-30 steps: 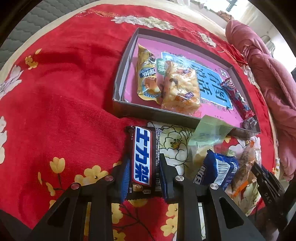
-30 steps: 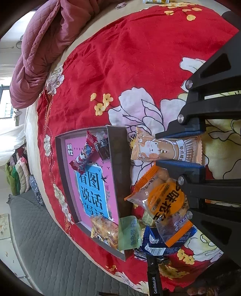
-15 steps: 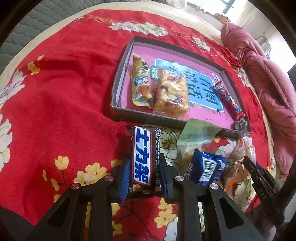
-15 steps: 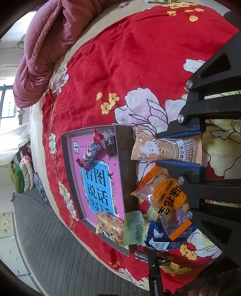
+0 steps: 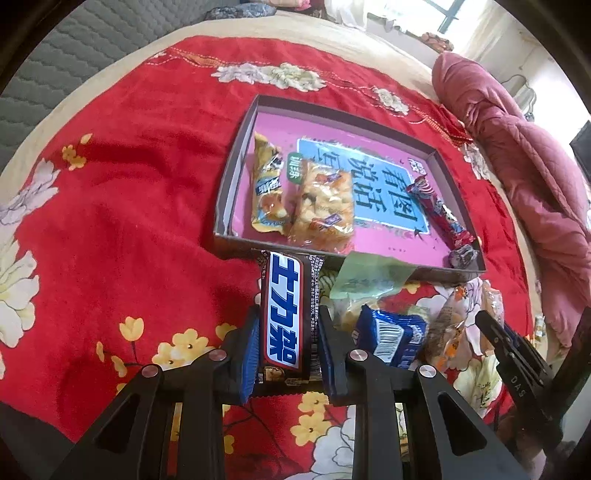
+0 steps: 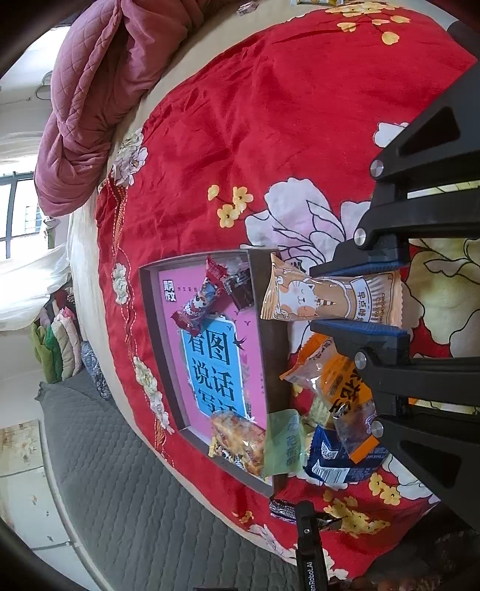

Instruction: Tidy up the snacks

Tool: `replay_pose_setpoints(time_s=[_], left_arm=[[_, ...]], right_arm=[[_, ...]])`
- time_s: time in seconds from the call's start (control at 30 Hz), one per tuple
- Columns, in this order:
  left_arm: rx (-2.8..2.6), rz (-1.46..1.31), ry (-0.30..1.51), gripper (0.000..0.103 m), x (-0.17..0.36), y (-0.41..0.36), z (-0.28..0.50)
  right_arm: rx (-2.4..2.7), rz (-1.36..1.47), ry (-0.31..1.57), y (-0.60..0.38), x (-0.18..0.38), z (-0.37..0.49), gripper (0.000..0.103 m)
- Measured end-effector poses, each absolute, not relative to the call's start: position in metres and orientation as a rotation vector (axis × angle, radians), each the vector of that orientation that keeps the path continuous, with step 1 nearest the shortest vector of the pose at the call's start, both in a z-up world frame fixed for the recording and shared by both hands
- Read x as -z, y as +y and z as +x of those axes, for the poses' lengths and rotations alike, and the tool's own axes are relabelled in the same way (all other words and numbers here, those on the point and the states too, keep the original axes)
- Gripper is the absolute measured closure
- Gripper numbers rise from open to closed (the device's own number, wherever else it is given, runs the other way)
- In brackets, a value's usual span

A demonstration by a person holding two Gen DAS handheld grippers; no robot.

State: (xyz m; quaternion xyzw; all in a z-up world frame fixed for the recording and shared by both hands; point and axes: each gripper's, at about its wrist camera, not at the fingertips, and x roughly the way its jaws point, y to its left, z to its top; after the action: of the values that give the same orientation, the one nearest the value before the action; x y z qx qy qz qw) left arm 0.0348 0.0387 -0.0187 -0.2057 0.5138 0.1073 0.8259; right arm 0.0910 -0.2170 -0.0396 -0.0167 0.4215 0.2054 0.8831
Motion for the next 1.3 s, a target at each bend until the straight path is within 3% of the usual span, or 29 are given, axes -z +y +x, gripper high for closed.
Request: replay_pose_setpoints(time_s=[1.3], left_arm=[[-0.200,-0.384,1.012,0.074,-0.018,0.021,0.065]], right_arm=[[-0.476,0.014,0.703,-0.217,0.006,0.101,0.081]])
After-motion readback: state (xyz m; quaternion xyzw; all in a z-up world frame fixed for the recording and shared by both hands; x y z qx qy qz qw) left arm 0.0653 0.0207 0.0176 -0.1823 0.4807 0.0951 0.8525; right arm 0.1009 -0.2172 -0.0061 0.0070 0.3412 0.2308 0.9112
